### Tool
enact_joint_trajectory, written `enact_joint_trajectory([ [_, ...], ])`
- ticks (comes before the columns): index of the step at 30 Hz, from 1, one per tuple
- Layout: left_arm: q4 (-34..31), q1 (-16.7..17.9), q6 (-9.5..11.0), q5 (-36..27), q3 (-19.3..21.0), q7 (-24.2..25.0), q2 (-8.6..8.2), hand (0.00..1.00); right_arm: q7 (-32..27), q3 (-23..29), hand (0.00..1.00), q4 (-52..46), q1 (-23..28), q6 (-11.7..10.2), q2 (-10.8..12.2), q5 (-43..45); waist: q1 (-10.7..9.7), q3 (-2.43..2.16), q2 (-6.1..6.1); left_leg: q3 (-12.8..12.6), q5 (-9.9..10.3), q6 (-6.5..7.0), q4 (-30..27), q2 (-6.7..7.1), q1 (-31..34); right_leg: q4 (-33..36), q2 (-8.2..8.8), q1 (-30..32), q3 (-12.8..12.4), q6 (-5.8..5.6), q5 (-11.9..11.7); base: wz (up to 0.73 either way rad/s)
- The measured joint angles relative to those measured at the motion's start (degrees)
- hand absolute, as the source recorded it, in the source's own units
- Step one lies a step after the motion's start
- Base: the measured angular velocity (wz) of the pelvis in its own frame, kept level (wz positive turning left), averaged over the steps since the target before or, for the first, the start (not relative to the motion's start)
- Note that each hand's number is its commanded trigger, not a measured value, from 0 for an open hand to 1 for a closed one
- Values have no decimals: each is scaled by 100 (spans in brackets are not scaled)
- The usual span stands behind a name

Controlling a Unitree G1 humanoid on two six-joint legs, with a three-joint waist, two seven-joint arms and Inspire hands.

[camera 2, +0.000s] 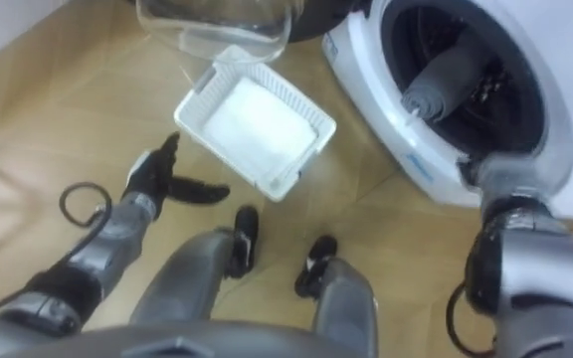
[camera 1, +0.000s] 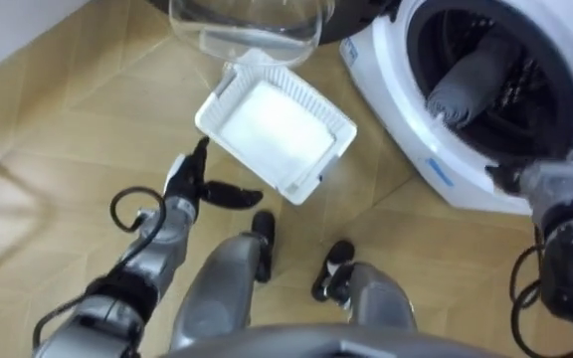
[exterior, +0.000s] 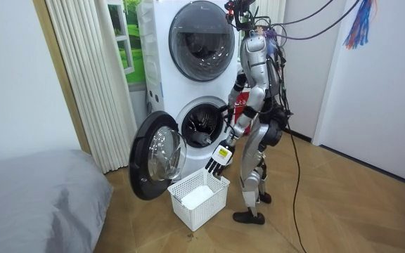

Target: Put towel into washing machine

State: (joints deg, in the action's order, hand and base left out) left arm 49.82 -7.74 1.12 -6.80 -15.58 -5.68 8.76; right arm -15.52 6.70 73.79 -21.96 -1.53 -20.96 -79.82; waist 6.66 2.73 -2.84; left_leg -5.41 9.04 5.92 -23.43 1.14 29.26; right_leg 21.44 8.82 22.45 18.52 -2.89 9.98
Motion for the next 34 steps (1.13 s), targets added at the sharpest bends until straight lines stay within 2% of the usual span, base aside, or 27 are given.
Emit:
enact_joint_trajectory([
  [2, 124, 159, 22, 149, 145, 15, 90, 0, 227, -165, 0, 48, 474, -76, 25, 447, -27, -30, 46, -7, 10, -23, 113, -12, -229, -207, -52, -250, -4, -12, -43, -8],
  [5, 167, 606, 106, 149, 545, -7, 254, 0, 526, -401, 0, 12, 1210, -94, 98, 1442, -66, -56, 72, -53, 19, -85, 385, -17, -649, -432, -107, -605, -59, -8, -56, -12],
  [7, 300, 790, 138, 155, 702, -16, 294, 0, 653, -703, 0, 10, 1593, -97, 118, 2032, -104, -101, 100, -72, 25, -124, 490, -25, -888, -569, -141, -840, -91, -10, -58, -13],
  [8, 312, 1000, 145, 197, 795, -30, 303, 0, 761, -844, 0, 7, 1787, -95, 170, 2456, -166, -151, 104, -94, 27, -152, 597, -32, -1080, -625, -165, -985, -126, -10, -58, -20],
  [10, 416, 1216, 197, 213, 902, -23, 287, 0, 866, -973, 0, 4, 1961, -99, 308, 3017, -185, -183, 90, -184, 15, -198, 781, -53, -1386, -745, -198, -1222, -137, -7, -60, -23],
  [14, 595, 1543, 349, 211, 1102, -2, 261, 0, 1177, -1056, 0, 76, 2206, -97, 654, 4266, -317, -233, 62, -202, -5, -283, 1080, -52, -1986, -1001, -273, -1771, -136, 11, -71, -7],
  [17, 784, 1648, 439, 213, 1180, -16, 249, 0, 1376, -1059, 0, 142, 2281, -98, 798, 4873, -335, -241, 72, -240, 15, -317, 1157, -62, -2280, -1059, -306, -2008, -138, 11, -70, -8],
  [19, 952, 1700, 460, 199, 1293, -15, 207, 0, 1514, -1061, 0, 149, 2354, -104, 816, 5147, -337, -245, 83, -242, 21, -327, 1228, -60, -2470, -1136, -310, -2192, -140, 11, -70, -6],
  [25, 1015, 2047, 452, 471, 1769, -44, 124, 0, 1737, -1047, 0, -7, 2609, -93, 973, 5698, -340, -254, 51, -359, 39, -356, 1374, -60, -2811, -1196, -357, -2448, -351, 11, -70, -13],
  [28, 1189, 2052, 412, 523, 1890, -40, 28, 0, 1802, -1051, 0, 1, 2689, -83, 1019, 5823, -324, -218, 96, -368, 58, -364, 1403, -56, -2952, -1258, -367, -2566, -422, 10, -70, -7],
  [30, 1334, 2026, 312, 522, 1887, -40, -50, 0, 1824, -1053, 0, 11, 2707, -77, 1041, 5886, -334, -219, 120, -364, 74, -368, 1401, -60, -3013, -1280, -379, -2634, -448, 11, -70, -7],
  [34, 1335, 2023, 167, 523, 1888, -42, -82, 0, 1821, -1051, 0, 9, 2759, 6, 1057, 6003, -340, -215, 143, -371, 85, -385, 1397, -79, -3055, -1281, -402, -2676, -486, 11, -69, 0],
])
